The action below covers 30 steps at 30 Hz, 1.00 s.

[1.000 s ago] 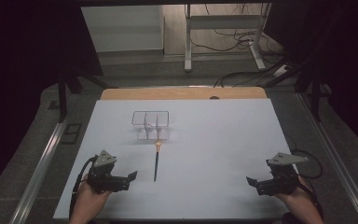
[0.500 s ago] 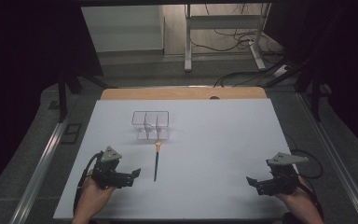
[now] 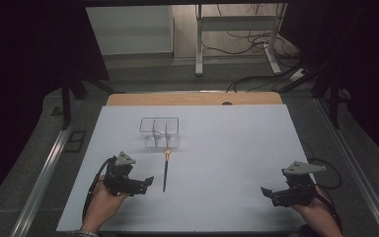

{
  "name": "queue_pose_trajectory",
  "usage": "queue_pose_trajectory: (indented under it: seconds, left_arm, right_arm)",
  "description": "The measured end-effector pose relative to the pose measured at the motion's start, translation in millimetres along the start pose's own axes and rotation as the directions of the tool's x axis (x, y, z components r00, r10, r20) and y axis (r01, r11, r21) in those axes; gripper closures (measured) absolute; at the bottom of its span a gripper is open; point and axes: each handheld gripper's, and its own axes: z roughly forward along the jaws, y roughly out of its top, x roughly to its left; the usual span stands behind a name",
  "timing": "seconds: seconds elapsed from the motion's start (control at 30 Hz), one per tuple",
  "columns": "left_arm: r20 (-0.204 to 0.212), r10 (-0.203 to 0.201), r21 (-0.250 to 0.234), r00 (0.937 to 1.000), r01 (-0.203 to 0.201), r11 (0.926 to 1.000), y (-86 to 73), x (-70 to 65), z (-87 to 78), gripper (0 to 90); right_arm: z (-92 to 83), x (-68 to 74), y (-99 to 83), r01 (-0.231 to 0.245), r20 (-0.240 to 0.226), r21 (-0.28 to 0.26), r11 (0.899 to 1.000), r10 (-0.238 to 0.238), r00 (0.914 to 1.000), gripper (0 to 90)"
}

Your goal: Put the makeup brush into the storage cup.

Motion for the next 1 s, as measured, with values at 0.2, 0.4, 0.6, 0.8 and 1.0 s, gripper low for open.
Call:
queue_pose_trajectory:
  seconds: [0.2,0.4,0.6,0.8,1.0]
  left_arm:
    - [0.010,0.018,0.029,0.9998,-0.018,0.9994,7.1,1.0,5.6,1.2]
    - [0.024,0.024,0.056,0.9994,-0.026,0.9981,13.0,2.0,10.9,1.7]
    - [0.018,0.043,0.076,0.9989,-0.044,0.9962,18.4,1.9,15.3,1.9]
    - [0.024,0.076,0.117,0.9968,-0.078,0.9901,25.4,1.6,21.4,2.0]
    - [0.024,0.091,0.150,0.9956,-0.094,0.9843,32.4,2.0,26.4,2.1]
  right_arm:
    - [0.4,0.0,0.2,0.000,0.000,0.001,1.000,0.000,1.0000,0.0]
    - [0.6,-0.2,0.2,-0.001,0.000,0.001,1.000,0.001,1.0000,0.0]
    - [0.7,-0.2,0.2,-0.001,-0.001,0.002,1.000,0.001,1.0000,0.0]
    - [1.1,-0.1,0.4,-0.001,-0.001,0.005,1.000,0.001,1.0000,0.0]
    - [1.2,-0.1,0.3,0.000,-0.002,0.006,1.000,0.000,1.0000,0.0]
